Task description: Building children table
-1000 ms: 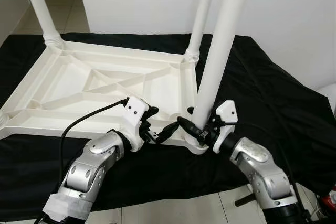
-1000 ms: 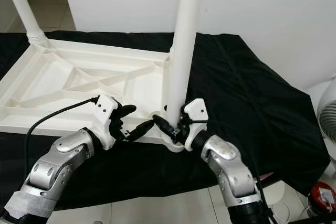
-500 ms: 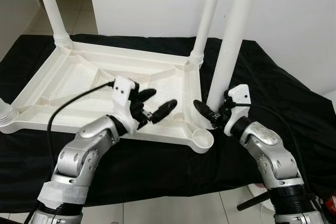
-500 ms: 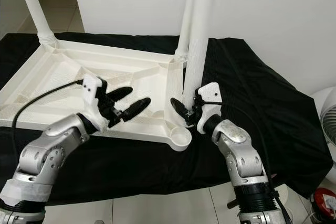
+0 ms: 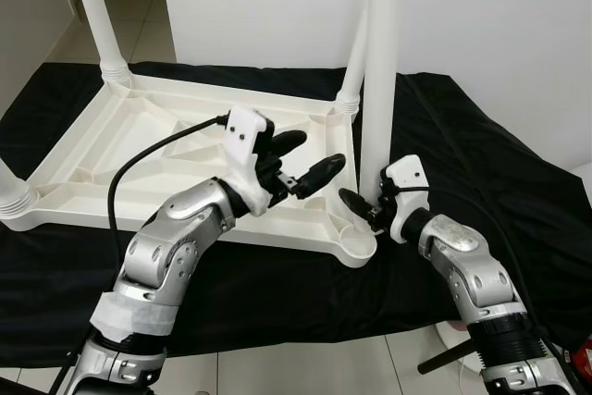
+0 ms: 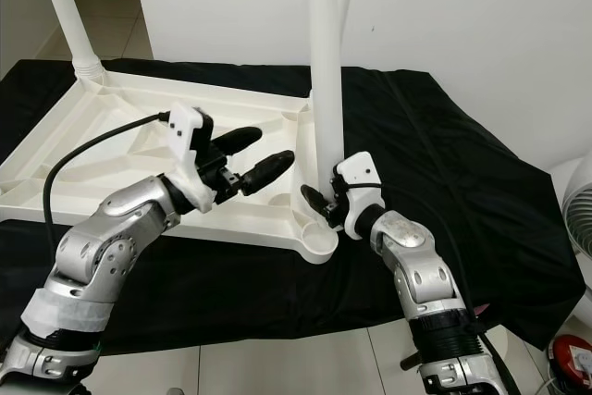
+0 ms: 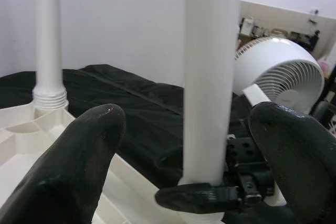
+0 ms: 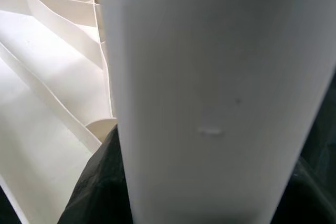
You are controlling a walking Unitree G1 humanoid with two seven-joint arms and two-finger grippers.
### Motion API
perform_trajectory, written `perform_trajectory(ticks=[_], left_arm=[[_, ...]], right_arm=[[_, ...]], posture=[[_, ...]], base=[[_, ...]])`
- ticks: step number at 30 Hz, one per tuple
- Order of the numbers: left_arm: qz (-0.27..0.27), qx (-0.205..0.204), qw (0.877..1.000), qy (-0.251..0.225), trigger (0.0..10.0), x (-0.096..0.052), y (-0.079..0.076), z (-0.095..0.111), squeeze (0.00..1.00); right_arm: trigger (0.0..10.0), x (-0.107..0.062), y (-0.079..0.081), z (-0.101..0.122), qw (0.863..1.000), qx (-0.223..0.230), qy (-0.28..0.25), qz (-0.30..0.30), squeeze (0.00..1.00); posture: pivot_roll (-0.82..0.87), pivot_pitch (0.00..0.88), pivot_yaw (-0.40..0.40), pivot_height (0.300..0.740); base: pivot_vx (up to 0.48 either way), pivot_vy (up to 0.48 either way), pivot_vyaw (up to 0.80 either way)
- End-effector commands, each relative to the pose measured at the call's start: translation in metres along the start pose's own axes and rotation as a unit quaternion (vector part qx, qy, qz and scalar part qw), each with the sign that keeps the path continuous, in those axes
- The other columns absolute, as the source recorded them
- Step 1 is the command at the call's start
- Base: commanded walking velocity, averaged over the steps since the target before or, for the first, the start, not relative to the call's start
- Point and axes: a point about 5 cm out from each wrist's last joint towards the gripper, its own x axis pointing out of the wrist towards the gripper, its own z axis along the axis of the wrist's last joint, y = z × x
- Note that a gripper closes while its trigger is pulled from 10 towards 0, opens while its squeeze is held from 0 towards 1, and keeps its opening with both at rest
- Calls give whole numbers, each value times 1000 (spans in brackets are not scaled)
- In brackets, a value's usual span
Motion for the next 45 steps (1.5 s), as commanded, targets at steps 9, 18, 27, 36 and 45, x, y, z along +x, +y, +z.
perform_trajectory(ticks=[9, 18, 27, 36, 45], left_arm=[[-44, 1, 999, 2, 10000, 33, -10, 7, 0], [16, 7, 1000, 20, 10000, 48, 3, 14, 0], [67, -17, 997, 31, 9020, 53, 20, 20, 0], [75, -39, 996, 0, 0, 54, 24, 29, 0], [60, -68, 995, -28, 0, 56, 20, 38, 0]], right_arm=[[10000, 15, 12, 8, 999, -17, -15, 41, 0], [10000, 20, 15, 13, 997, -33, -25, 60, 0], [10000, 23, 14, 13, 997, -40, -28, 61, 0], [10000, 24, 13, 12, 997, -41, -27, 58, 0], [10000, 27, 15, 14, 998, -21, -32, 50, 0]], posture=[[52, 41, -61, 740], [54, 34, -61, 740], [55, 29, -61, 740], [56, 31, -60, 740], [55, 37, -59, 740]], base=[[0, 0, 0], [0, 0, 0], [0, 0, 0], [0, 0, 0], [0, 0, 0]])
